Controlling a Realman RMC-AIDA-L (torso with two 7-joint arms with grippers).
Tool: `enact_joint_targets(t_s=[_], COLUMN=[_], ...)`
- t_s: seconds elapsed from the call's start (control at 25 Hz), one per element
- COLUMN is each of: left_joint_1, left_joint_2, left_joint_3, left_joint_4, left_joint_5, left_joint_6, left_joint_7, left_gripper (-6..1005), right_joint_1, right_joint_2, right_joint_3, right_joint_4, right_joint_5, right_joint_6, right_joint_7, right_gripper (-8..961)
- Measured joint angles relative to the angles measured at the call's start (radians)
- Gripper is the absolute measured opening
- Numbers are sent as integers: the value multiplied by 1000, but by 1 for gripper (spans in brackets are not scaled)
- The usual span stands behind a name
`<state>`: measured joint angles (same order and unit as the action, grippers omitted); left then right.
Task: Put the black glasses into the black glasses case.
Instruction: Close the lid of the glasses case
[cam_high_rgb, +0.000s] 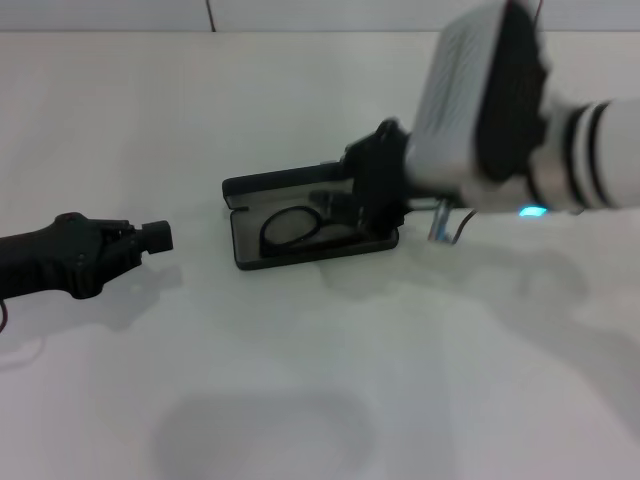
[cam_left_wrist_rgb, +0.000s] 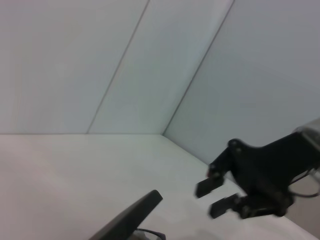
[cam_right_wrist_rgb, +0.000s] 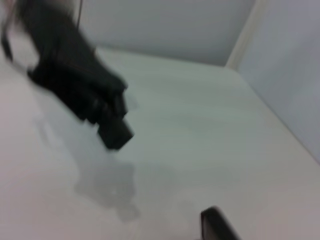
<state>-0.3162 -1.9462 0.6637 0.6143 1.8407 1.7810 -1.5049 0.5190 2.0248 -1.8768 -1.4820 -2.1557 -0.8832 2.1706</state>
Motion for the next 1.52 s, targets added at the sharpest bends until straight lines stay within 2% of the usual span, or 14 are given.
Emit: enact_joint_targets(t_s=[0.2,0.28,0.44,0.64,0.84,0.96,1.12,1.36,1.52], left_joint_1=[-11,-15,-25,-39,-55,-63,-77,-101,-118], left_joint_2=[1,1,1,-3,-8,-9,-13,-24,-28], left_joint_3=[-4,-5,-15,-17,-16,-16,-11,-9,-11], left_joint_4=[1,1,1,1,-5,-6,-7,-8,-9], left_joint_5=[0,-1,-3,-2,-1,-1,6,27,31], left_joint_6=[0,0,0,-1,-9,-18,-38,-60,-62], left_joint_7=[2,3,3,4,5,6,8,20,-35], left_gripper=[21,21,21,21,22,22,22,23,23], right_joint_1=[-22,-44,-118,-174,-170,-169,-155,-75,-53], right_joint_2=[-2,-1,-2,-6,-11,-13,-7,4,5], right_joint_3=[201,277,445,652,851,876,867,866,872], right_joint_4=[18,42,148,368,694,848,1014,1224,1268], right_joint_5=[203,267,482,661,672,665,653,678,683], right_joint_6=[-201,-258,-356,-520,-690,-700,-651,-523,-517], right_joint_7=[-16,-45,-223,-490,-798,-1013,-1234,-1353,-1374], right_gripper=[266,304,379,473,616,673,729,785,812])
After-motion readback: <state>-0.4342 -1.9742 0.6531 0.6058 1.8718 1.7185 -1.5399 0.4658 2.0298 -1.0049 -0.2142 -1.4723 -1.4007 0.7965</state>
